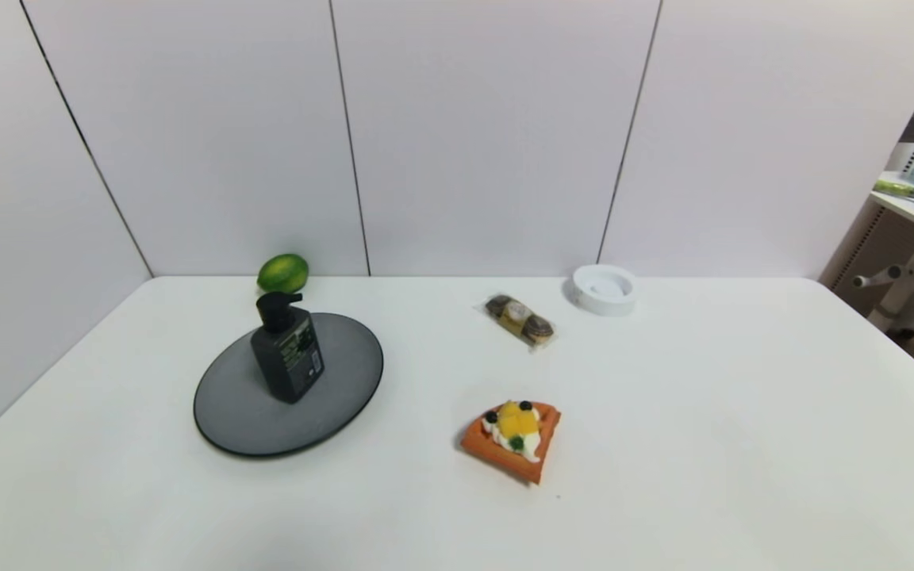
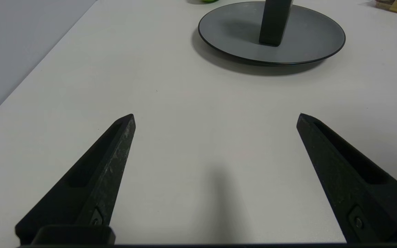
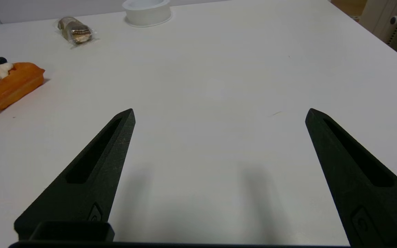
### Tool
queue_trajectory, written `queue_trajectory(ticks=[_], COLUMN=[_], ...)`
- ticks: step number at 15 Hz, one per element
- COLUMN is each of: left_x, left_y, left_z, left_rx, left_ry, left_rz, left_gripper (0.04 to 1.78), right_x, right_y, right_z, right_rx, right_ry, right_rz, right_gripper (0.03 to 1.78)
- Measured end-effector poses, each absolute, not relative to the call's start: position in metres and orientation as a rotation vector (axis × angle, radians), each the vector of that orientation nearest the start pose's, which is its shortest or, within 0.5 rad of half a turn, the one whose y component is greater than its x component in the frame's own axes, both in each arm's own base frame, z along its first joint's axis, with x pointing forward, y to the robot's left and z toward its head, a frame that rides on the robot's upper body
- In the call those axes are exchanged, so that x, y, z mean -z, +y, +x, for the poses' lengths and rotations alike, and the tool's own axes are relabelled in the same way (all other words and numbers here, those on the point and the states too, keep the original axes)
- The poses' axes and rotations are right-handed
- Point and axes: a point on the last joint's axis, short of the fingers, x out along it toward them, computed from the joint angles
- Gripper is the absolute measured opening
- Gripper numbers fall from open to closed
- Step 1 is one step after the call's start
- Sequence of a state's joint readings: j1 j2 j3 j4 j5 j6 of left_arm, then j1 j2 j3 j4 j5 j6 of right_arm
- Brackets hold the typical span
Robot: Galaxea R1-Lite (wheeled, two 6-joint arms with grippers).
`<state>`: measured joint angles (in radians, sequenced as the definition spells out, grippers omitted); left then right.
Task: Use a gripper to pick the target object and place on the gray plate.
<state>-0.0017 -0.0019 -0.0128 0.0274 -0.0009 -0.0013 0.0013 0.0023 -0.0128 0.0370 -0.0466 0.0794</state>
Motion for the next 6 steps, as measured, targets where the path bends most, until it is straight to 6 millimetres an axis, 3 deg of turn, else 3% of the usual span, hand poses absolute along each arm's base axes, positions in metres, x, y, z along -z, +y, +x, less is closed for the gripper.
queue_trajectory(ticks=[6], left_x=[-0.0763], left_y=[0.0], left_z=[-0.024], left_rx=[0.003], left_ry=[0.012], left_rz=[-0.002], left_gripper=[1.69], right_x=[-0.076], right_y=[-0.0011], right_z=[-0.0236], right_rx=[0.045], right_ry=[0.016], right_rz=[0.08], right_gripper=[1.71])
